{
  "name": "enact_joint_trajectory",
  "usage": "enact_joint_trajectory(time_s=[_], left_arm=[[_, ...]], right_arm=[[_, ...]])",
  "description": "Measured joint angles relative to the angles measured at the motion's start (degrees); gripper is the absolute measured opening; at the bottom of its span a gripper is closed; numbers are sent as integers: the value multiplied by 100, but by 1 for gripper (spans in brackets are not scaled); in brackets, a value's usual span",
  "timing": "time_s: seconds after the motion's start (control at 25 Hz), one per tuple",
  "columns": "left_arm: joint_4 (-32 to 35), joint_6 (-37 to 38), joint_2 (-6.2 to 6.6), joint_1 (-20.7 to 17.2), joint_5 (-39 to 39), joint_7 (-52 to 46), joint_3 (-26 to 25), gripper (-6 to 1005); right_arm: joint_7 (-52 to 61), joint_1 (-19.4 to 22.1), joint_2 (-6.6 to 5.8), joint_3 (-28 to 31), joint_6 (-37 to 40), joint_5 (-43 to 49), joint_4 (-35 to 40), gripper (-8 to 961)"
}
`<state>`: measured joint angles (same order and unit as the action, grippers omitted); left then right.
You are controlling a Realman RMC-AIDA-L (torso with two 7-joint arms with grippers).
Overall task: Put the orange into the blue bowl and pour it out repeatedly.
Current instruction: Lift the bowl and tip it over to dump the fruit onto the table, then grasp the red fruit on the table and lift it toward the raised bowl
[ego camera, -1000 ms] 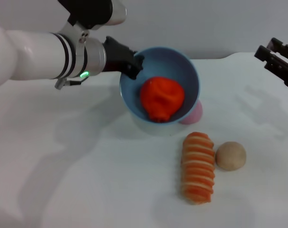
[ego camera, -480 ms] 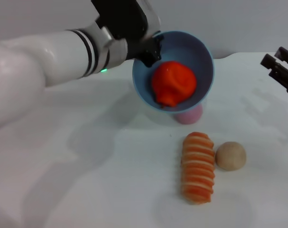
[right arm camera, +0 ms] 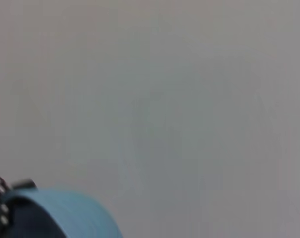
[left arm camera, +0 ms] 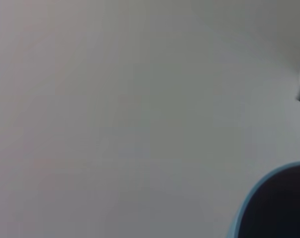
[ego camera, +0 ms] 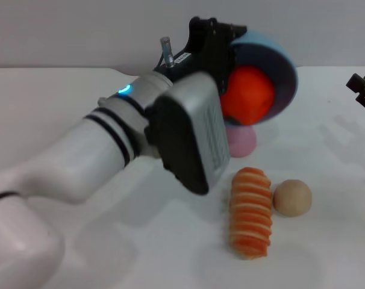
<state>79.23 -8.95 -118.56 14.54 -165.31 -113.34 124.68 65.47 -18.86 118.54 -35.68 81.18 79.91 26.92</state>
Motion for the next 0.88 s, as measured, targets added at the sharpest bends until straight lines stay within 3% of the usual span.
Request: enact_joint_trajectory(time_s=[0.4,0.52,0.64,0.68,0.72,0.88], left_arm=[[-475,-1386,-6,-329,30,1193,339,-1],[-469,-1496,-13,-380,347,1247,336,-1],[-180,-871,-16,-296,1459,1210,61,-1],[52,-34,-16,-150,2404,1199,-329,-1],[52,-34,-16,-150,2404,1199,-329,-1],[164,1923,6,380,3940,588,-1564,-1]], right_arm=[[10,-13,8,6,28,-3,-89,532],[30,-16,10,-1,41,-3,-101,532],[182,-51,0,-78,56,21,-106,532],[389,-73,-10,-108,61,117,-93,532],[533,-89,-15,-112,60,200,-74,532],[1193,-177,-77,-115,49,634,34,532]])
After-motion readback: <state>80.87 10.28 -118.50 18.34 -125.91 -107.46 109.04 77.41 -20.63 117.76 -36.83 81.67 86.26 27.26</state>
